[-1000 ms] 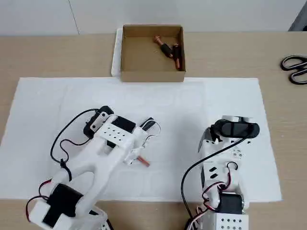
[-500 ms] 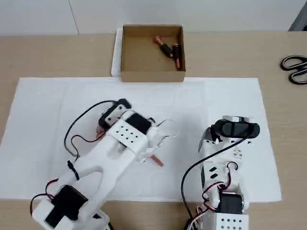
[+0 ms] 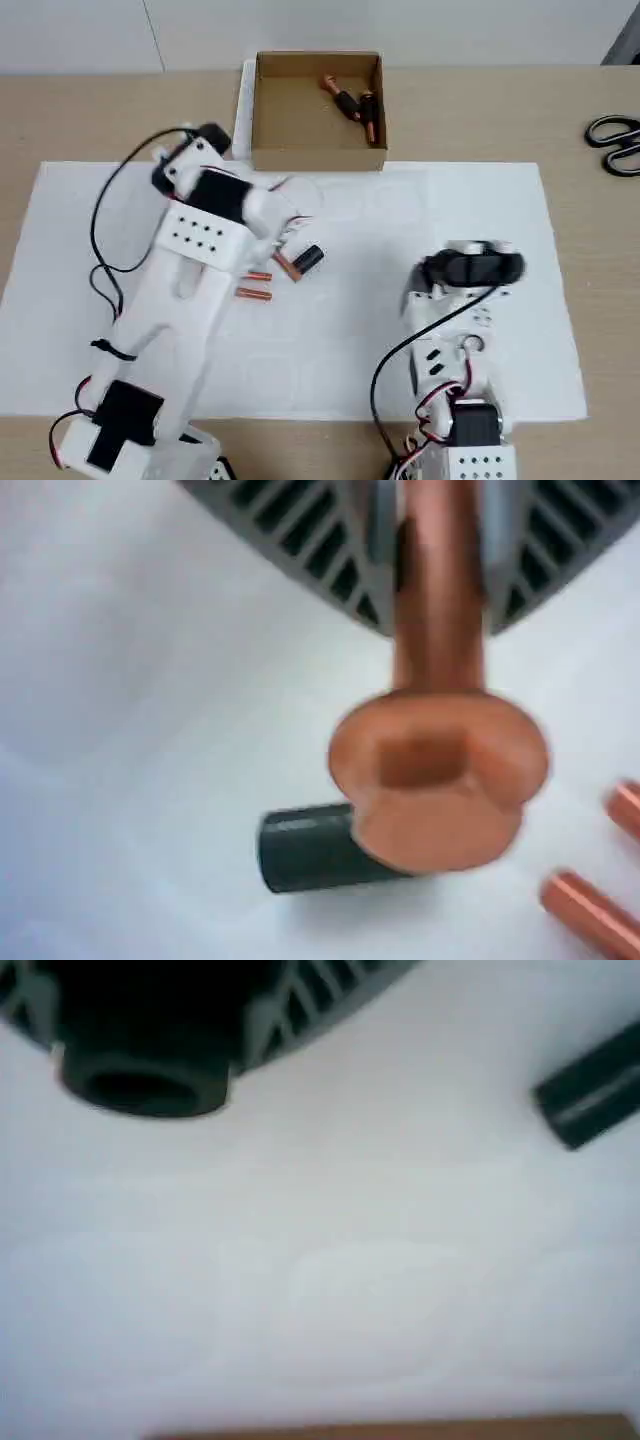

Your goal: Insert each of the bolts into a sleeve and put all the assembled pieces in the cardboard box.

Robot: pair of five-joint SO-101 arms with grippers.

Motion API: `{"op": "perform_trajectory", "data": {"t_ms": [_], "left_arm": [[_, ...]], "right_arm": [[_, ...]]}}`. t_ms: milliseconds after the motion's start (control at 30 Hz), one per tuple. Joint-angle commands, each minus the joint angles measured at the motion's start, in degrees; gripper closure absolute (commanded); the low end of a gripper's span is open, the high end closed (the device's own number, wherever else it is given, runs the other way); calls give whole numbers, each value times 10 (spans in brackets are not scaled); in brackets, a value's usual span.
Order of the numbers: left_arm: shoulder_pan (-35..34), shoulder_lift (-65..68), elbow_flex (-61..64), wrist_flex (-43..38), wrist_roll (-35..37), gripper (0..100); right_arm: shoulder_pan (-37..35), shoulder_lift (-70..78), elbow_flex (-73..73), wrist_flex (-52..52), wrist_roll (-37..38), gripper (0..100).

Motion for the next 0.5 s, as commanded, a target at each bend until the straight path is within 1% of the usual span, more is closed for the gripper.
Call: {"op": "perform_trajectory", "data": {"t_ms": [0,67,167,200,267,333,400,467], "left_arm": [[-10,-11,-52,8,-164,994],[-14,-11,-62,8,-216,994],[-26,-24,-65,8,-242,994],[-29,-41,-65,8,-251,994],[-26,-93,-65,-2,-291,994],[-24,-163,-65,-39,-345,994],[-24,-239,-59,-95,-395,994],[-24,-310,-29,-153,-437,994]], "right_arm": [[-80,-12,3,-46,40,994],[-108,-12,3,-73,82,994],[-125,-12,3,-124,137,994],[-126,-12,3,-140,157,994],[-126,-12,3,-170,185,994],[-126,-12,3,-209,191,994],[-126,-9,3,-249,180,994],[-127,-7,3,-278,168,994]]}}
